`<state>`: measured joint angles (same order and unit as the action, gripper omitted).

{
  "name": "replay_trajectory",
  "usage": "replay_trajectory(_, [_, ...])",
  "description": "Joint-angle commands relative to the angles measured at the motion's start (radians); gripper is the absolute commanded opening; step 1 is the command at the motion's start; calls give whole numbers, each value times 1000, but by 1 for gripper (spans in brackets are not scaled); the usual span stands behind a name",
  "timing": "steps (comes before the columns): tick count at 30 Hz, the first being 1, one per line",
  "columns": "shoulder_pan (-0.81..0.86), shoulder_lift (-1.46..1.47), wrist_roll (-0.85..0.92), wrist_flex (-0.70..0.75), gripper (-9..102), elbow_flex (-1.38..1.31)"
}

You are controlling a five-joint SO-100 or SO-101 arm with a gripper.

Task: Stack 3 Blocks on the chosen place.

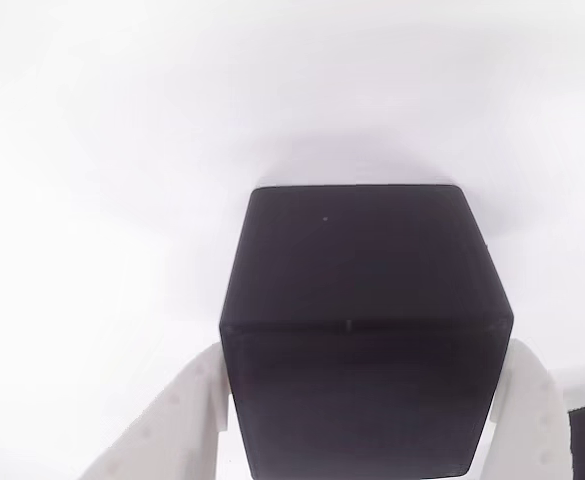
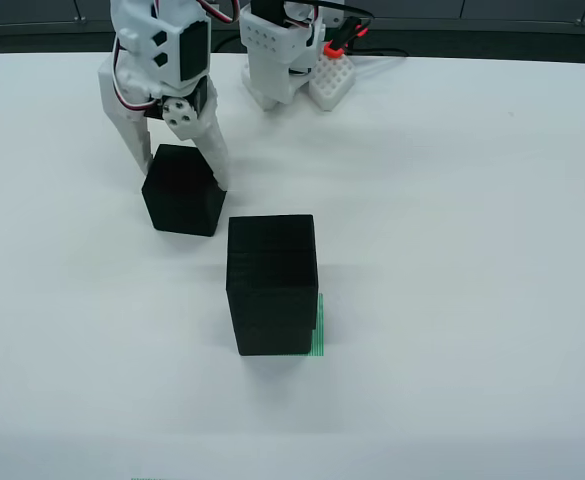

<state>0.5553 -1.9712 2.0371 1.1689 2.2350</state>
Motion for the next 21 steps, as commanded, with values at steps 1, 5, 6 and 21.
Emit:
replay_trajectory(1, [-8, -14, -9, 11, 25, 0])
replay_trajectory(5, [-9, -28, -12, 83, 24, -49])
replay_trajectory(6, [-9, -32, -14, 115, 24, -74])
replay_trajectory(21, [-135, -150, -123, 400, 24, -336])
